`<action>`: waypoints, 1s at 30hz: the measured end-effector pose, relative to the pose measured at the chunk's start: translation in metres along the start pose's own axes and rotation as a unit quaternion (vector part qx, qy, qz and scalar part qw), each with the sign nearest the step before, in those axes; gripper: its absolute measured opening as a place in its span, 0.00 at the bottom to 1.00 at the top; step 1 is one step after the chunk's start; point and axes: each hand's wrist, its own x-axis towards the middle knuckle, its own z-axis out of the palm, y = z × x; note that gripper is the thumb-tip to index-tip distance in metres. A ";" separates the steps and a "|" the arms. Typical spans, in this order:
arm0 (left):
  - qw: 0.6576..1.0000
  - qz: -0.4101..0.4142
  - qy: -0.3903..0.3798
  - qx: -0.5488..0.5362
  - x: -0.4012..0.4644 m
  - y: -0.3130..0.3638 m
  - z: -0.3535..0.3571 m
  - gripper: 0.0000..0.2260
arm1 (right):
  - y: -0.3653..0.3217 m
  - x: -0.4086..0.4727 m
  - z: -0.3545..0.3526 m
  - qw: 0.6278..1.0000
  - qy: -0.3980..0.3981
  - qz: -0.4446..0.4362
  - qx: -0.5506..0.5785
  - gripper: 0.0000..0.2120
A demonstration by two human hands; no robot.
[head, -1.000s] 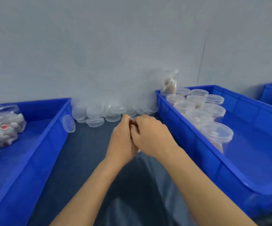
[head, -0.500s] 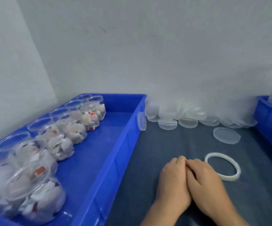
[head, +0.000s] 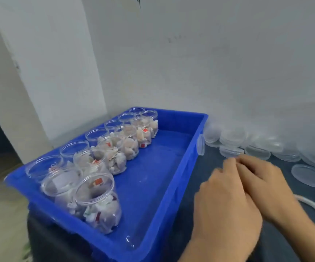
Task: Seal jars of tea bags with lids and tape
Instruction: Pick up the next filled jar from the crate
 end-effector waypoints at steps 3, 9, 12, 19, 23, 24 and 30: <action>0.993 0.021 0.120 0.002 -0.017 0.002 -0.058 0.19 | -0.058 0.015 0.014 0.985 -0.042 -0.085 0.144 0.13; 0.972 -0.064 0.152 0.166 0.005 -0.072 -0.135 0.14 | -0.115 0.036 0.083 0.969 -0.193 -0.141 0.059 0.11; 0.951 -0.159 0.117 0.238 0.017 -0.127 -0.161 0.10 | -0.128 0.034 0.119 0.940 -0.304 -0.157 0.006 0.20; 0.958 -0.155 0.147 0.192 0.013 -0.186 -0.159 0.13 | -0.140 0.021 0.170 0.873 -0.440 -0.195 -0.072 0.08; 0.963 -0.126 0.169 0.166 0.012 -0.188 -0.154 0.12 | -0.129 0.021 0.169 0.896 -0.392 -0.200 -0.061 0.13; 0.965 -0.117 0.171 0.163 0.012 -0.185 -0.154 0.11 | -0.127 0.021 0.167 0.902 -0.373 -0.206 -0.064 0.13; 0.957 0.057 0.252 0.132 0.012 -0.141 -0.155 0.11 | -0.128 0.030 0.122 0.937 -0.243 -0.249 0.010 0.08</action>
